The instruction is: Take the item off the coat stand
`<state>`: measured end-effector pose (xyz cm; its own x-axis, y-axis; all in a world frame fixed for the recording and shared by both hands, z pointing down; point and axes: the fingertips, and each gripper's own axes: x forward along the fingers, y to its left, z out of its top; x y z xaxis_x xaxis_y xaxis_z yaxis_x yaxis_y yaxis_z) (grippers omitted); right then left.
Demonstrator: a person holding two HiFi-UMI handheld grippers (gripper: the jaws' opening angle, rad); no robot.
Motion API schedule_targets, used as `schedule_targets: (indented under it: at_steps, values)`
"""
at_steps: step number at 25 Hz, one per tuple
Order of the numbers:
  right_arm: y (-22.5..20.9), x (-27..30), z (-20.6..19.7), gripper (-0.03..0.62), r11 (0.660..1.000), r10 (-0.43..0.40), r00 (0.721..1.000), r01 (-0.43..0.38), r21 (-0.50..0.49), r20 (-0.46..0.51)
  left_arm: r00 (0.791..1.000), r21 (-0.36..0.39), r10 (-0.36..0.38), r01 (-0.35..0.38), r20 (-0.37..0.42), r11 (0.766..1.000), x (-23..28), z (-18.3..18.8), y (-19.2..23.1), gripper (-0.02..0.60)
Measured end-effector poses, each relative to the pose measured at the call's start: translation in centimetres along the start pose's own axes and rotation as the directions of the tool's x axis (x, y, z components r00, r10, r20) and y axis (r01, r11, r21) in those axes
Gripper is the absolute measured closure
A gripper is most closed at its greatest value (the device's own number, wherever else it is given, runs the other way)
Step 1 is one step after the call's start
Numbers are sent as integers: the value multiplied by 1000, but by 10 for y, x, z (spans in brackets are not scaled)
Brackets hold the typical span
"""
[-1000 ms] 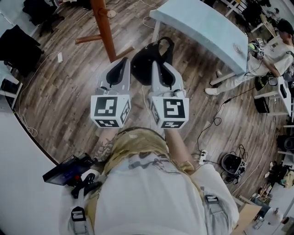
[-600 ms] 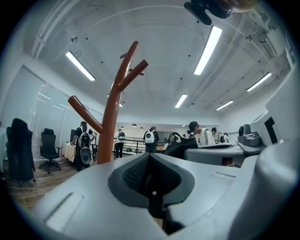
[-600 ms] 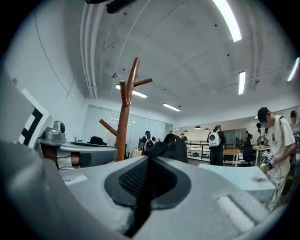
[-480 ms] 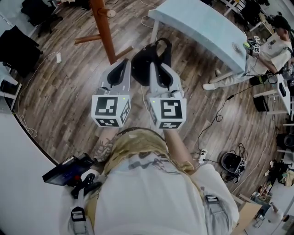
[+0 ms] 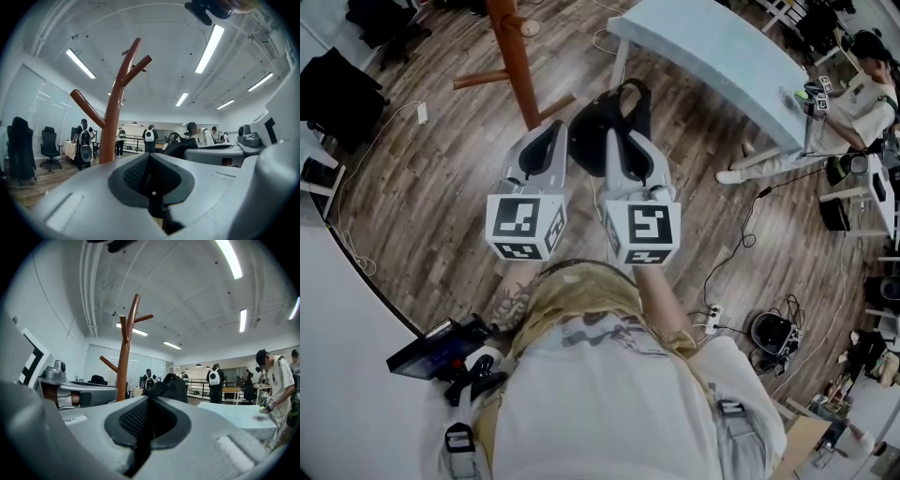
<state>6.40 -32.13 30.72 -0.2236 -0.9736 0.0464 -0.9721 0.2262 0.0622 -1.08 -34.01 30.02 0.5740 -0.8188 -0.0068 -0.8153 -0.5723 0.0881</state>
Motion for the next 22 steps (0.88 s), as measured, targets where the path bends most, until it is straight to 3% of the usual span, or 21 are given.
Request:
schedule_targets:
  at_steps: [22]
  values:
    - [11, 14, -15, 589, 999, 46, 998, -47, -13, -40, 998, 12, 39, -38, -49, 999, -3, -14, 17, 581]
